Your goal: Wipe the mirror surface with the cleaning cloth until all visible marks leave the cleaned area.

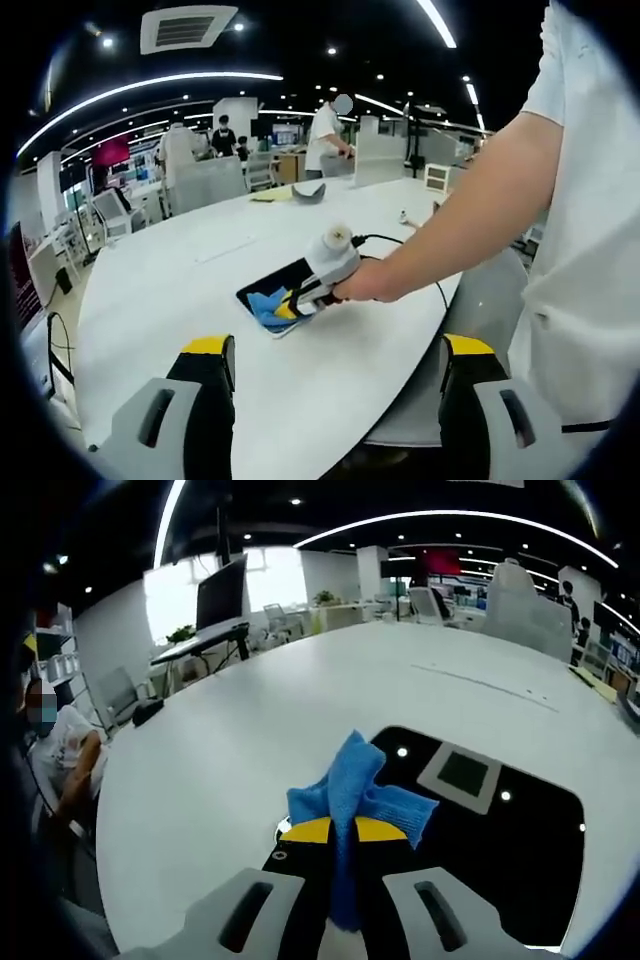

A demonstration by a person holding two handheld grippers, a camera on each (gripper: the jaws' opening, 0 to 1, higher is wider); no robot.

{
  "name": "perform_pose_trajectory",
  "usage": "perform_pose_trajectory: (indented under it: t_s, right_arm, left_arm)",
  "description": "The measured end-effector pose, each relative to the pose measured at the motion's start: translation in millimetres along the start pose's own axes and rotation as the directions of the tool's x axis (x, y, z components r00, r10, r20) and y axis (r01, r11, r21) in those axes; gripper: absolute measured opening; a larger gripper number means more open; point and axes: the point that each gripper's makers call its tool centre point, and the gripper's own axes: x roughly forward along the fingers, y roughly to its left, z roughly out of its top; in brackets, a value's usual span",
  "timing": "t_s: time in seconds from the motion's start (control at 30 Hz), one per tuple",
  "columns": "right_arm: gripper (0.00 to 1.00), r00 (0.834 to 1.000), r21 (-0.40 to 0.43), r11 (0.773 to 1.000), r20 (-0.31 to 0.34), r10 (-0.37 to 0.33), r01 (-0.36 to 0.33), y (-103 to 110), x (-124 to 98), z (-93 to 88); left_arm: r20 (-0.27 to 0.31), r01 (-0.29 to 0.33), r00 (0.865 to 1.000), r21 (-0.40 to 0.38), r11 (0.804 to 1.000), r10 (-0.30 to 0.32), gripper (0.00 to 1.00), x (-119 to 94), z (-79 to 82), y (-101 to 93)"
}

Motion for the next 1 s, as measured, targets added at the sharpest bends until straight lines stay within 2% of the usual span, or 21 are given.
perform_pose_trajectory:
  t_s: [1.0]
  right_arm:
    - [0.02,0.996,0.051,0.995,0.023,-0.086,0.084,-43,-36,-21.0]
  left_arm:
    - [-0.012,0.059,0.998,0.055,0.997,-0.058,0.84,21,12.2,-17.9]
